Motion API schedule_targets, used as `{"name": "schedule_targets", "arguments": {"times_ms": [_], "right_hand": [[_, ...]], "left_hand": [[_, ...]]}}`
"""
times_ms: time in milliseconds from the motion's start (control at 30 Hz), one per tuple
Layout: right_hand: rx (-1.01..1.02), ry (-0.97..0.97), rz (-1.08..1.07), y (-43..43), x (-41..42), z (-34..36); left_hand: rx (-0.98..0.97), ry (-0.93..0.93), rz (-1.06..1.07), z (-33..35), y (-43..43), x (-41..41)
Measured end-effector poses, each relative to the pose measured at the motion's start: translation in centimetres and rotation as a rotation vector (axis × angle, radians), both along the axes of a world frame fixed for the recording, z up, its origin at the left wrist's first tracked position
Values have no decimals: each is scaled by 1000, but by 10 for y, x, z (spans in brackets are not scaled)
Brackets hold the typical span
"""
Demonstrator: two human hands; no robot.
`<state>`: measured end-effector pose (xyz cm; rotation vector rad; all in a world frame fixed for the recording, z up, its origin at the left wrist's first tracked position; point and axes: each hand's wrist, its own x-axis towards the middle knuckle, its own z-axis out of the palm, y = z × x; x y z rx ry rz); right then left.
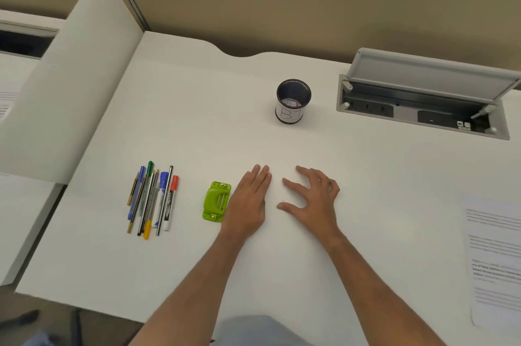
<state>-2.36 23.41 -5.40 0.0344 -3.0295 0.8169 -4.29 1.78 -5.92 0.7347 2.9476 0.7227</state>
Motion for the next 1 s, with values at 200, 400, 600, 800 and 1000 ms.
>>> {"name": "schedule_targets", "arguments": {"times_ms": [200, 400, 600, 800, 1000], "right_hand": [[-155, 36, -66, -5, -24, -3], [-292, -36, -98, 4, -31, 9], [-155, -69, -97, 27, -17, 13], [-147, 35, -183, 4, -19, 12], [-107, 133, -236, -22, -4, 12]], "left_hand": [[-3, 0, 15, 0, 1, 0], [9, -9, 22, 1, 1, 0], [31, -11, 36, 1, 1, 0], [34, -5, 40, 2, 1, 0], [36, -2, 46, 2, 1, 0]]}}
